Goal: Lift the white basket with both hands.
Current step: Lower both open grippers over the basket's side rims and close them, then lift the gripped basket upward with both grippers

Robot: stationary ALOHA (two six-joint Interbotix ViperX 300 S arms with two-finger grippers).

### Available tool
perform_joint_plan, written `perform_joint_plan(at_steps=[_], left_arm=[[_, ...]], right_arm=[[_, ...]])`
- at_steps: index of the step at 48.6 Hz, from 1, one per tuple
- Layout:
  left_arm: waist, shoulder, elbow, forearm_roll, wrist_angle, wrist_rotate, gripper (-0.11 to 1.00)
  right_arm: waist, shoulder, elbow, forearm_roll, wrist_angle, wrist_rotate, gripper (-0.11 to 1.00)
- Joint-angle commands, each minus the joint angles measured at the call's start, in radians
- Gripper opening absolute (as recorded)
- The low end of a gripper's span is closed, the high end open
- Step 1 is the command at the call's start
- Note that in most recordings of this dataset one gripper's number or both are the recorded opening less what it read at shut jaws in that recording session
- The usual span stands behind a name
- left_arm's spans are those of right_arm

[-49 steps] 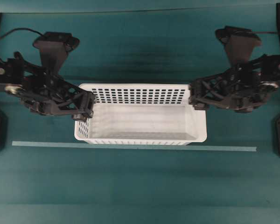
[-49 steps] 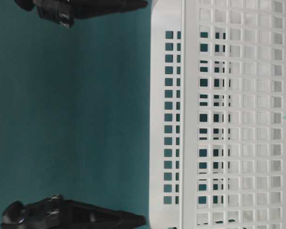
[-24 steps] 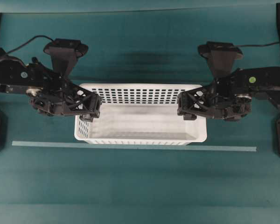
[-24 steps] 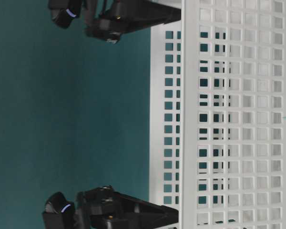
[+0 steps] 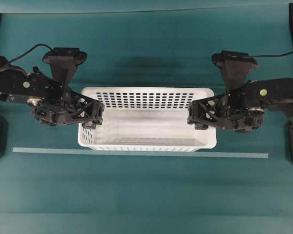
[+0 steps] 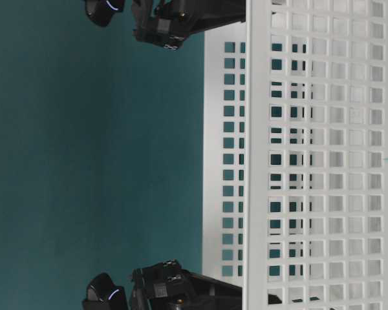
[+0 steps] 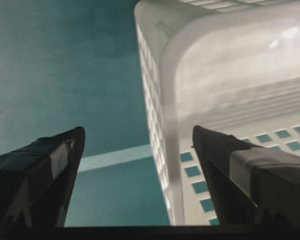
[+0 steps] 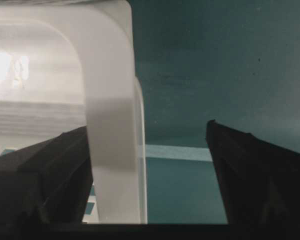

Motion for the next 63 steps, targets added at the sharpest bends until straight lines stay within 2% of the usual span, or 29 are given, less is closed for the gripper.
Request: perform_joint_plan(at_steps=[1, 6, 15, 18, 21, 38, 53, 63], left_arm=[[-0.003, 0.012, -0.002, 0.005, -0.034, -0.002, 0.9], [-0.003, 0.017, -0.006, 0.002, -0.066, 0.0, 0.77], [-0.009, 0.02, -0.014, 0.005, -0.075, 0.005, 0.26], [-0.012, 0.02, -0.012, 0.002, -0.075, 0.006, 0.12], [-0.014, 0.018, -0.012, 0.002, -0.075, 0.005, 0.04], [-0.014, -0.014, -0.021, 0.002, -0.044, 0.006, 0.03], [-0.015, -0.115, -0.117, 0.002, 0.13, 0.006, 0.03], [-0.044, -0.144, -0.202, 0.002, 0.213, 0.006, 0.03]], right_arm=[[0.012, 0.034, -0.008, -0.003, -0.011, 0.002, 0.8], [0.017, 0.037, -0.006, -0.003, -0.037, 0.002, 0.64], [0.017, 0.035, -0.009, -0.003, -0.063, 0.003, 0.19], [0.018, 0.035, -0.009, -0.003, -0.064, 0.002, 0.19], [0.018, 0.035, -0.009, -0.003, -0.064, 0.002, 0.19], [0.012, 0.008, -0.025, 0.009, -0.044, -0.002, 0.19], [0.003, -0.091, -0.1, 0.012, 0.072, -0.008, 0.19], [0.006, -0.138, -0.178, 0.046, 0.164, -0.014, 0.19]])
